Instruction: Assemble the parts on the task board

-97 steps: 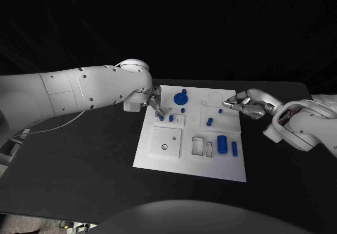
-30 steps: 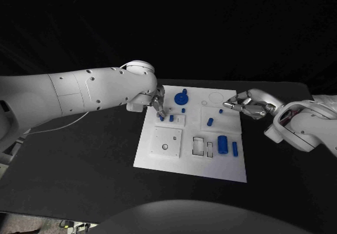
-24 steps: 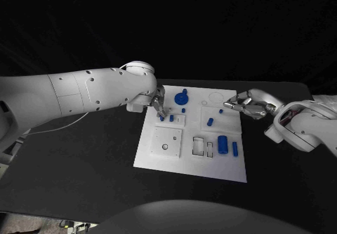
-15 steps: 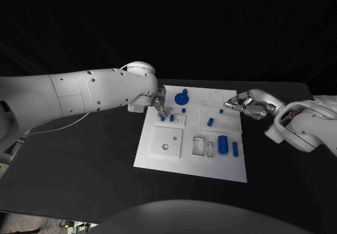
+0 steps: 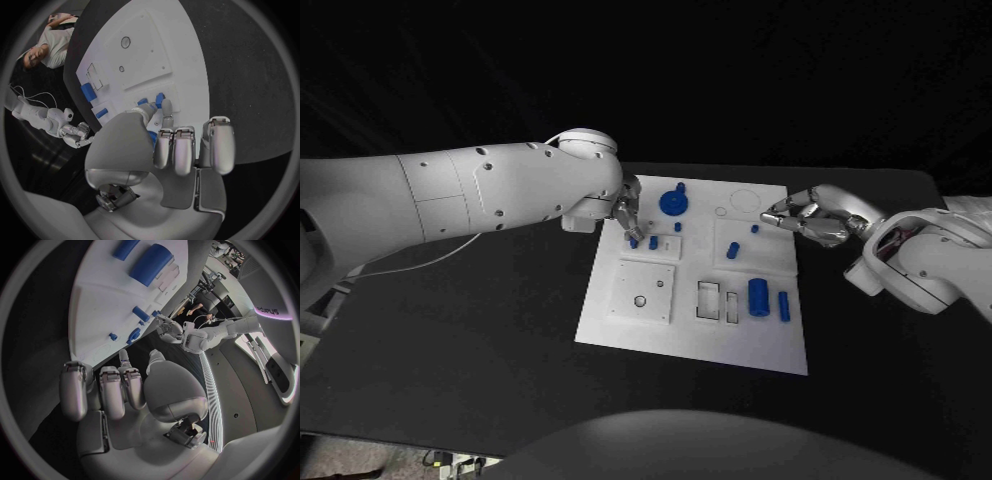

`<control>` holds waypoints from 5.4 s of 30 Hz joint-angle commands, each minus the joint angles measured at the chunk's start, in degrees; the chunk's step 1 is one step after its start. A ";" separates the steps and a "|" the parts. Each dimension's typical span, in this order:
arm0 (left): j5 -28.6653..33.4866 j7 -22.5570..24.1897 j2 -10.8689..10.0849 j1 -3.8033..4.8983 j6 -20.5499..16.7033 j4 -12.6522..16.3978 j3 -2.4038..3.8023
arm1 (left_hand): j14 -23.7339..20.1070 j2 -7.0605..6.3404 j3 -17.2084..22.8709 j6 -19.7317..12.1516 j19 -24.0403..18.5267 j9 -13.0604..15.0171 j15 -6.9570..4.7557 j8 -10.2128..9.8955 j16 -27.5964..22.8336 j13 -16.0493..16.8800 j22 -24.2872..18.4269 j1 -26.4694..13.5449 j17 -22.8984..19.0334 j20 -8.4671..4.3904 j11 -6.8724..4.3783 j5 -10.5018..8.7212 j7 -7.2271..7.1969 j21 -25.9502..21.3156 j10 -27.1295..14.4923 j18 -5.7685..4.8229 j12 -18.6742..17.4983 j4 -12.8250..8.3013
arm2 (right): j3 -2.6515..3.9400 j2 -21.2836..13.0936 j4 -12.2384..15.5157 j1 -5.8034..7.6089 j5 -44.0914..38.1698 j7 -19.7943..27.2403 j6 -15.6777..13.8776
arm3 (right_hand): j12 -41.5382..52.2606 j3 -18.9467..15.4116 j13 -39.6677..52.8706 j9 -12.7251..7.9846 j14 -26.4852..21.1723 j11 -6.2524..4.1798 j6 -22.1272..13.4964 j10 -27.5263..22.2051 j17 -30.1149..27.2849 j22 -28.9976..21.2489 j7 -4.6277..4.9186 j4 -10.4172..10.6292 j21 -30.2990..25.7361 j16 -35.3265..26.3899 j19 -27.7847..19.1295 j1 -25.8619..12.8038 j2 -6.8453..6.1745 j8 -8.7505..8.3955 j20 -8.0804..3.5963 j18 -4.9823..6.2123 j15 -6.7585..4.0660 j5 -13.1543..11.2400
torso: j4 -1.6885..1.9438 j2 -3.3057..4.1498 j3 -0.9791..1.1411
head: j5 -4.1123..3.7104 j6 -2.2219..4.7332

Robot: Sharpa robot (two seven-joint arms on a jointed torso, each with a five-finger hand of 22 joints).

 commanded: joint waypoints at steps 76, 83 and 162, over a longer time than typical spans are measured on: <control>-1.69 -2.64 -4.63 -1.66 -12.21 6.76 -0.06 | 5.94 0.42 2.79 -0.48 -0.08 -0.21 -0.23 -0.63 0.14 15.07 11.17 -1.38 15.10 -0.38 -0.13 0.13 -0.24 -0.33 5.97 0.48 0.14 -0.97 | -0.01 0.24 -0.56 -0.97 0.02 2.30 -1.37 | 0.22 0.07 15.08 -0.12 5.87 0.33 0.01 5.86 15.10 11.28 -0.11 -0.34 -1.04 0.20 -1.17 1.45 -0.04 -0.35 -0.02 1.16 0.33 0.55 | -0.01 0.11 -0.03 | 0.33 0.00; -1.79 -2.39 -4.48 -1.75 -12.32 6.53 -0.05 | 5.94 0.42 2.79 -0.48 -0.08 -0.21 -0.23 -0.63 0.14 15.07 11.17 -1.38 15.10 -0.38 -0.13 0.13 -0.24 -0.33 5.97 0.48 0.14 -0.97 | -0.01 0.28 -0.59 -0.98 0.04 2.34 -1.45 | 0.22 0.07 15.08 -0.12 5.87 0.33 0.01 5.86 15.10 11.28 -0.11 -0.34 -1.04 0.20 -1.17 1.45 -0.04 -0.35 -0.02 1.16 0.33 0.55 | -0.03 0.10 -0.01 | 0.39 0.00; -2.08 -3.81 -3.80 -3.49 -7.97 4.83 -0.13 | 5.94 2.59 -9.24 -9.98 -1.46 -0.44 1.51 -3.30 0.14 15.07 10.71 -9.29 15.10 1.16 1.94 -13.30 2.83 -3.33 5.97 1.03 0.14 4.06 | -0.01 -0.02 -0.52 -1.00 0.07 2.09 -0.97 | 0.22 0.06 15.08 -0.13 5.87 0.39 0.09 5.86 15.10 11.23 -0.06 -0.32 -1.20 0.20 -1.29 1.89 -0.07 -0.32 0.01 1.19 0.38 0.74 | -0.02 0.09 -0.01 | 0.64 0.00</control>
